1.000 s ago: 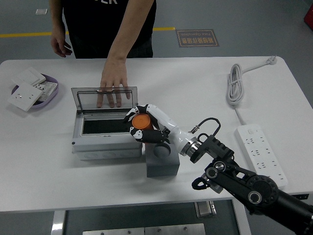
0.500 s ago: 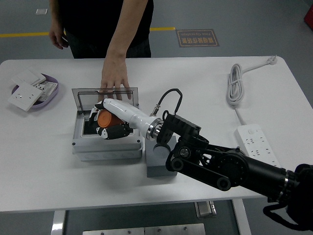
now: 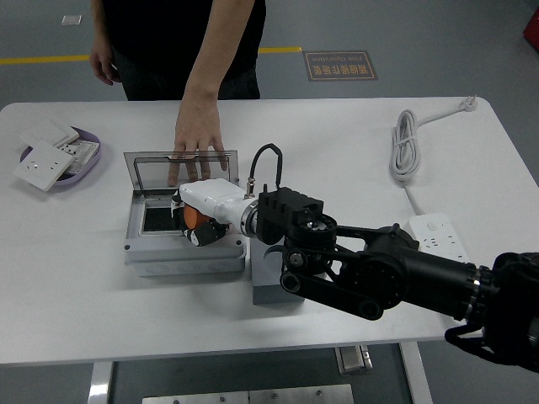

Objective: Pick up the cylinder from the cube,place it in the box,flap close box

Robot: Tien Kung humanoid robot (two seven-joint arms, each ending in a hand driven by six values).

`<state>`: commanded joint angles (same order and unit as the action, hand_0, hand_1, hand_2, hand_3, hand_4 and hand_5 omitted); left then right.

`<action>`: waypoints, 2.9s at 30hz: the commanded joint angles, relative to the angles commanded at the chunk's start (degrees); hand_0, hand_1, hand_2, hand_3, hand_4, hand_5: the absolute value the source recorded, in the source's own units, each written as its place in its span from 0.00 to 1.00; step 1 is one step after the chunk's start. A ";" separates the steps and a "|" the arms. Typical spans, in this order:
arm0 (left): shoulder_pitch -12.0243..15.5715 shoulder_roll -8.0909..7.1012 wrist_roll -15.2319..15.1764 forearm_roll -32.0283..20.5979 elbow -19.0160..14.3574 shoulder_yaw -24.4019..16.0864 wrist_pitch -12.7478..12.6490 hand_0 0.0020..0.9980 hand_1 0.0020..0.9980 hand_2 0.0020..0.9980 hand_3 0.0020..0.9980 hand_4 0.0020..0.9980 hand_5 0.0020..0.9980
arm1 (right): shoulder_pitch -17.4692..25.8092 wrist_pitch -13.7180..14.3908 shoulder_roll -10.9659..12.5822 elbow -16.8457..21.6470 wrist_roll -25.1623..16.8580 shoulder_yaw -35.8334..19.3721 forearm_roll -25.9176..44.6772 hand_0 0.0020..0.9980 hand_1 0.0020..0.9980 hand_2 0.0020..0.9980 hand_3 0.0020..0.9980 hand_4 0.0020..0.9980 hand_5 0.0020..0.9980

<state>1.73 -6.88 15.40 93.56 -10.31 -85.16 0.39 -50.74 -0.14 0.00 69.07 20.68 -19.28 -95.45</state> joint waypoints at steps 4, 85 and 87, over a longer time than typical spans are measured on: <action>-0.02 -0.08 0.03 0.35 0.00 -0.19 0.07 0.61 0.60 0.59 0.57 0.61 0.19 | -0.64 0.16 0.00 -0.32 0.57 0.71 -0.19 0.42 0.50 0.54 0.55 0.09 0.00; -0.48 0.93 -0.72 -0.32 0.00 1.55 0.28 0.61 0.60 0.58 0.56 0.60 0.19 | 5.01 3.33 7.37 2.32 -8.68 -13.56 12.64 0.82 0.74 0.77 0.82 0.66 0.28; -0.42 0.96 -0.72 -0.35 0.00 1.59 0.26 0.61 0.60 0.58 0.56 0.60 0.19 | 5.64 3.62 8.08 3.58 -8.71 -13.59 12.61 0.82 0.74 0.77 0.82 0.66 0.28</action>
<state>1.32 -5.92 14.68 93.22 -10.31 -83.58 0.66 -45.10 3.48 8.08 72.66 11.97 -32.87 -82.83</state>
